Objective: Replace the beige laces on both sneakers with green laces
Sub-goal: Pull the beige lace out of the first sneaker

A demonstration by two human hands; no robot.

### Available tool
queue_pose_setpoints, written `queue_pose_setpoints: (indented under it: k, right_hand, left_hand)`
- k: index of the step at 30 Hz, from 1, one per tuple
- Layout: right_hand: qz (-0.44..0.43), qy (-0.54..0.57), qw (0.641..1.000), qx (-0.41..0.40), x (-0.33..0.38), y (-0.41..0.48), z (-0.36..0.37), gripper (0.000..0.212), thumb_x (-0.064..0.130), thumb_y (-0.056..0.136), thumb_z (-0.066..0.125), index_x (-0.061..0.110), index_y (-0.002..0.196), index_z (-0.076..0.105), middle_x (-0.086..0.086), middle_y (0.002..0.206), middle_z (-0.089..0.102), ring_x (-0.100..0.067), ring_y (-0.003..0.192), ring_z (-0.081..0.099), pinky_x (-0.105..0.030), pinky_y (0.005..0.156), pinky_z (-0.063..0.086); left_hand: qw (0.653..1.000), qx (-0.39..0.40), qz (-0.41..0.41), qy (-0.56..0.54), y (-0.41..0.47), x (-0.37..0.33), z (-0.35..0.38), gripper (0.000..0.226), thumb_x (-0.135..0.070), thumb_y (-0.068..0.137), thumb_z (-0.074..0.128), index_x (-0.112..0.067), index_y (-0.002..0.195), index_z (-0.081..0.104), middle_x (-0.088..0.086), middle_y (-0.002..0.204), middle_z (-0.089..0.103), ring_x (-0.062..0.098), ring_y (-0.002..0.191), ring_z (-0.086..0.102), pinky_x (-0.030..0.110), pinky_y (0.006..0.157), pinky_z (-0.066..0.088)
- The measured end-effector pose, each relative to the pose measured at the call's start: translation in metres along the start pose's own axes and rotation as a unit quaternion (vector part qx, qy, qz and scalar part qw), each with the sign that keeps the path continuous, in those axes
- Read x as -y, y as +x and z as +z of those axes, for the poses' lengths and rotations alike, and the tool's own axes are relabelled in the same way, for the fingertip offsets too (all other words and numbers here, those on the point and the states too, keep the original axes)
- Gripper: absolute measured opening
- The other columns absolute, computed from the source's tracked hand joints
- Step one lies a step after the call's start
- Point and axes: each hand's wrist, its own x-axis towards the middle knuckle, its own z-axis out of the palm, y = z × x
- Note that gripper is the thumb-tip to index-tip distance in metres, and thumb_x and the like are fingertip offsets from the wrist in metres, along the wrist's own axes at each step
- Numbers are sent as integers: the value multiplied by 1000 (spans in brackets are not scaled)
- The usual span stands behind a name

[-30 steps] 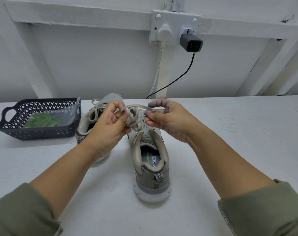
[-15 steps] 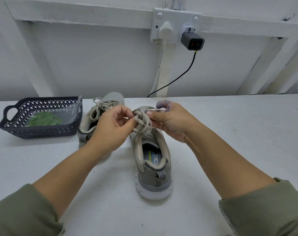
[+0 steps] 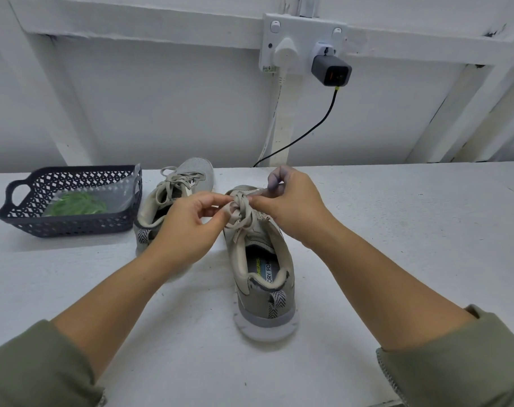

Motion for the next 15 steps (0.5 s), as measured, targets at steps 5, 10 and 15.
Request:
queue_pose_setpoints:
  k: [5,10,15]
  right_hand:
    - [-40,-74,996,-34,1,0,6,29,11,74,74,19,70,46,-8,77,72,-24,79,70,-46,73,56]
    - [-46,-97,994,22,10,-2,5,22,5,82,64,24,73,59,-6,77,72,-23,75,68,-42,76,57]
    - [-30,-52,995,83,26,-7,13,18,31,78,57,19,82,70,-5,77,74,-26,80,71,-50,81,56]
  left_hand:
    - [999,9,-13,-46,-2,-6,1,13,-16,86,67,-27,92,70,-12,78,74,0,71,65,18,68,55]
    - [987,-28,-57,-148,0,-8,1,9,-3,82,70,-11,86,70,-1,74,74,9,71,68,21,70,58]
    - [988,-99,-52,-105,-1,-14,-7,12,0,83,71,-11,84,69,0,69,73,12,67,70,24,60,57]
